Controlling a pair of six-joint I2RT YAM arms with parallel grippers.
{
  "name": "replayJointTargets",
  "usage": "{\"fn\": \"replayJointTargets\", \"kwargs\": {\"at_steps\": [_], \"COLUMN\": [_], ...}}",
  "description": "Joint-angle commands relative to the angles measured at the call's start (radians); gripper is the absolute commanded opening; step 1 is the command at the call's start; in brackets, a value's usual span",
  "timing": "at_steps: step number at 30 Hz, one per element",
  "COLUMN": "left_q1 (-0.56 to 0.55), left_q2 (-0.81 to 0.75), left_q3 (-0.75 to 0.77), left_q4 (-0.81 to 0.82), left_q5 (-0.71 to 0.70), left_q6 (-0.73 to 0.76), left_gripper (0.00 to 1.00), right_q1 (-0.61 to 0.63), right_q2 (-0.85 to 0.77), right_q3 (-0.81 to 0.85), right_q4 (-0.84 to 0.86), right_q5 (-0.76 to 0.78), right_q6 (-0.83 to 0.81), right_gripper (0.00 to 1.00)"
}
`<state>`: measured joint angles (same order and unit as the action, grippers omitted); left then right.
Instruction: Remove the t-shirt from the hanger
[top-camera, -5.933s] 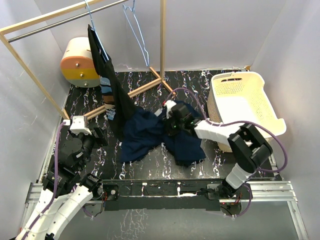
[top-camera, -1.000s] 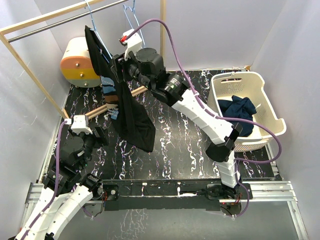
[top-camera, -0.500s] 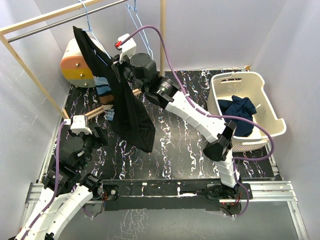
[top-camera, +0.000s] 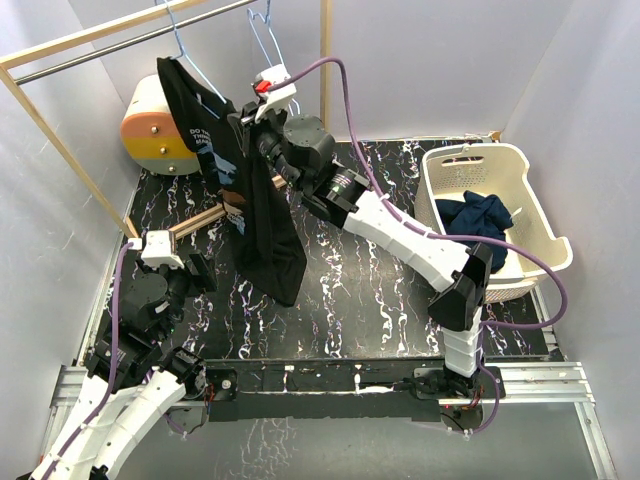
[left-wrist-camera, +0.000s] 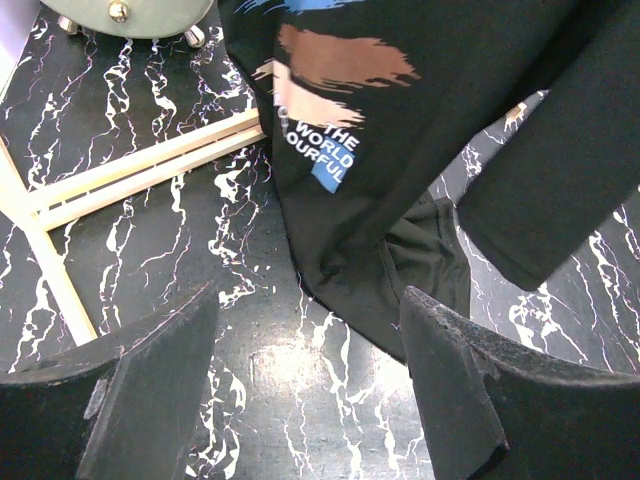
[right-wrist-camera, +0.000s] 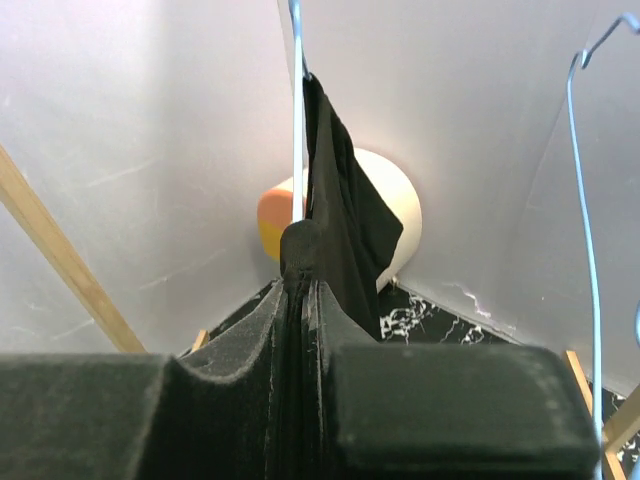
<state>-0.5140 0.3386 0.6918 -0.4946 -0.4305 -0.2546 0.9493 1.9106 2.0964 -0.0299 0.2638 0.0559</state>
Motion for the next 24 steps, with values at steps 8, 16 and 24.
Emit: {"fn": "replayJointTargets", "kwargs": {"at_steps": [8, 16, 24], "left_q1": [0.001, 0.000, 0.001], "left_q2": [-0.009, -0.007, -0.014], "left_q3": [0.007, 0.006, 0.005], "left_q4": [0.001, 0.005, 0.005], "left_q5": [-0.014, -0.013, -0.017], "left_q6": [0.000, 0.000, 0.002], "left_gripper": [0.71, 0.72, 0.72], "right_q1": [-0.050, -0.050, -0.050], "right_q2": [-0.031, -0.154, -0.334], "right_q3": [0.103, -0.027, -0.210], "right_q4": [0.240, 0.297, 0.327], "right_q5": [-0.007, -0.007, -0.027], "right_q6": [0.083, 0.073, 0.078], "right_gripper": [0.08, 0.08, 0.08]}}
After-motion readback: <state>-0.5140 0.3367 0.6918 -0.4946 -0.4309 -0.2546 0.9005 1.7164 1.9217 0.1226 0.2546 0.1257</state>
